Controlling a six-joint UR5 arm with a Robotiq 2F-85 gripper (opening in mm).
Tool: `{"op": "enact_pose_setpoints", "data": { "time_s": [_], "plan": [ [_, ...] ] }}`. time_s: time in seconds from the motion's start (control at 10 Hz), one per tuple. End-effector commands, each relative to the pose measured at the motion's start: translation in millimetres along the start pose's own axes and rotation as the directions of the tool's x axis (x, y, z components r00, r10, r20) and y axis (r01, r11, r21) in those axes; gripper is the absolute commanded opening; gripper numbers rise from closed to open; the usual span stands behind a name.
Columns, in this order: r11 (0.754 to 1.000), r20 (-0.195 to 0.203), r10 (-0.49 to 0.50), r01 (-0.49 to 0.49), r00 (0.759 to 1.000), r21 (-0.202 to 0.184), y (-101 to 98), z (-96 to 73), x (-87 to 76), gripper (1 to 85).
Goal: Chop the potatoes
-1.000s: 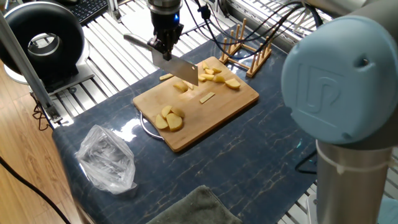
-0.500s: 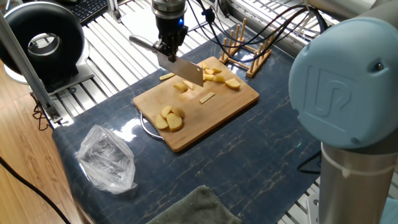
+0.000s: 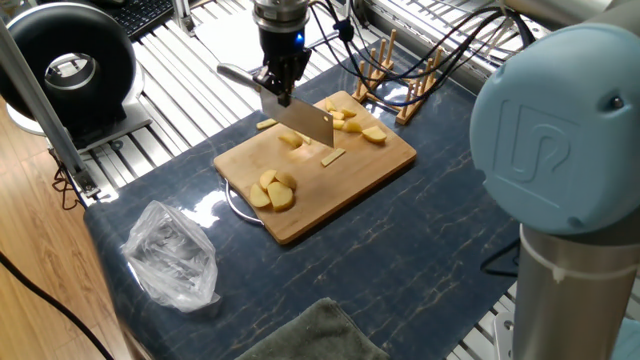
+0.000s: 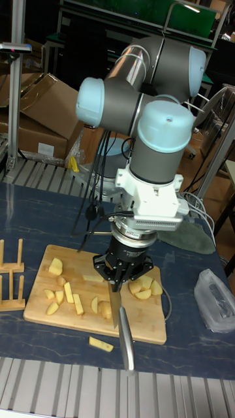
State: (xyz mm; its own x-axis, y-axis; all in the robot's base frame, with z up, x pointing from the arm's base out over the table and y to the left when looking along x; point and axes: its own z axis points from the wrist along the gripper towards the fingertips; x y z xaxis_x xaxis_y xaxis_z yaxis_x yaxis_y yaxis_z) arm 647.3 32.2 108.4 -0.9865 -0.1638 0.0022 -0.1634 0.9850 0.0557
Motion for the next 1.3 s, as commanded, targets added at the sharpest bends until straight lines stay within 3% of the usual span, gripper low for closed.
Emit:
{"op": "enact_pose_setpoints", "data": {
  "time_s": [0.0, 0.4, 0.8, 1.2],
  "plan": [
    [1.000, 0.019, -0.016, 0.016, 1.000, -0.025, -4.8, 9.1, 1.6, 1.0],
    [0.999, 0.038, -0.037, 0.038, 0.999, -0.033, 4.9, 16.5, -7.4, 1.0],
    [0.999, 0.052, -0.040, 0.041, 0.998, -0.019, 2.3, 25.7, -16.6, 1.0],
    [0.999, 0.040, -0.028, 0.029, 0.999, -0.026, 7.4, 16.5, -14.4, 1.0]
  ]
}}
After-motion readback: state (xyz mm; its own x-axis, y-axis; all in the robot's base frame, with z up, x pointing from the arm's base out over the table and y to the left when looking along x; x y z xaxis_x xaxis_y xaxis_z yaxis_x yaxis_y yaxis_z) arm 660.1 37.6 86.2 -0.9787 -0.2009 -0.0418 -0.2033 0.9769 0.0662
